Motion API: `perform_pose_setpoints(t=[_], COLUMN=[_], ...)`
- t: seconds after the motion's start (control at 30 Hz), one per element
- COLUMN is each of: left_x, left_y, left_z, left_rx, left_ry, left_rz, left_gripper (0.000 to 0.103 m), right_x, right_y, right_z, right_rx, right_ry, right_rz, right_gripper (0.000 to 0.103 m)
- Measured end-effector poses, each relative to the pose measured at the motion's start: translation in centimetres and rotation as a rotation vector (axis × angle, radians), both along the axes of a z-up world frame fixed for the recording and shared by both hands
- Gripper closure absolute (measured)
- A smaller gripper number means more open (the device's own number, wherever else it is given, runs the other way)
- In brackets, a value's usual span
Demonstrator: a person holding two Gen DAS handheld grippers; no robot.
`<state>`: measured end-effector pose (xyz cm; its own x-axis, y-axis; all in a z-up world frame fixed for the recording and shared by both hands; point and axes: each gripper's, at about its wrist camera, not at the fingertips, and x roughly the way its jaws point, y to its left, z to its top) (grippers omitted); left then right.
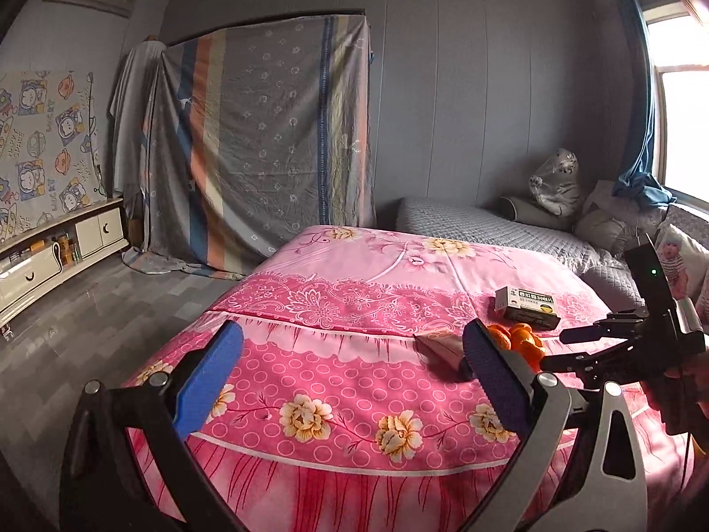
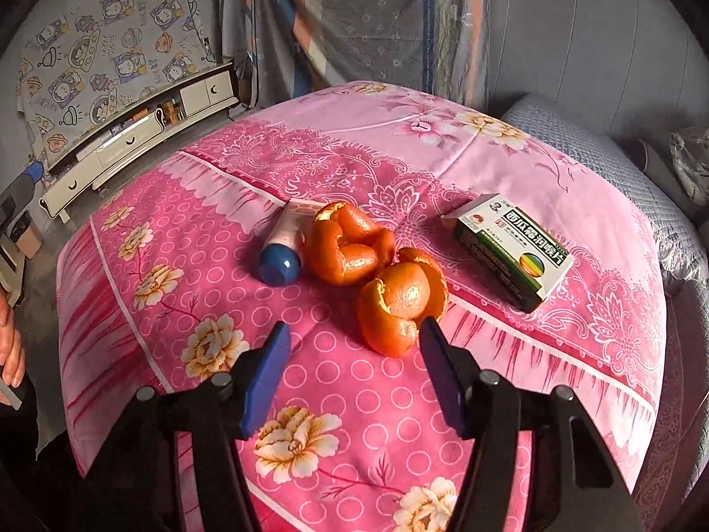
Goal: Collect trash
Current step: 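Close the right tool on the orange peel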
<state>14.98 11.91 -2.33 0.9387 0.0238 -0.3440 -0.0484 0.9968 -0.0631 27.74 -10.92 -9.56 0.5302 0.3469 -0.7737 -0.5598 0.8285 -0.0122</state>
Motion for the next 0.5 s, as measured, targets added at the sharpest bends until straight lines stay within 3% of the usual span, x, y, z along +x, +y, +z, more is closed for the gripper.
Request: perform_pose_setpoints(t=[0.27, 0.5], left_x=[0.9, 1.4], left_y=[0.6, 0.9], left_z=[-1.3, -2.0], left_rx=[-0.068, -0.084], left_ry=[0.059, 0.101], left_rz=[-0.016, -0.006], left_gripper=[0.008, 0.008], right_x=[1.7, 6.1], right_y=[3.5, 4.6], right_z=[0.8, -0.2], right_rx=[0.012, 0.058], right_ry=[-0.012, 0.116], right_rz=[0.062, 0.016], right_gripper=[0.049, 0.062])
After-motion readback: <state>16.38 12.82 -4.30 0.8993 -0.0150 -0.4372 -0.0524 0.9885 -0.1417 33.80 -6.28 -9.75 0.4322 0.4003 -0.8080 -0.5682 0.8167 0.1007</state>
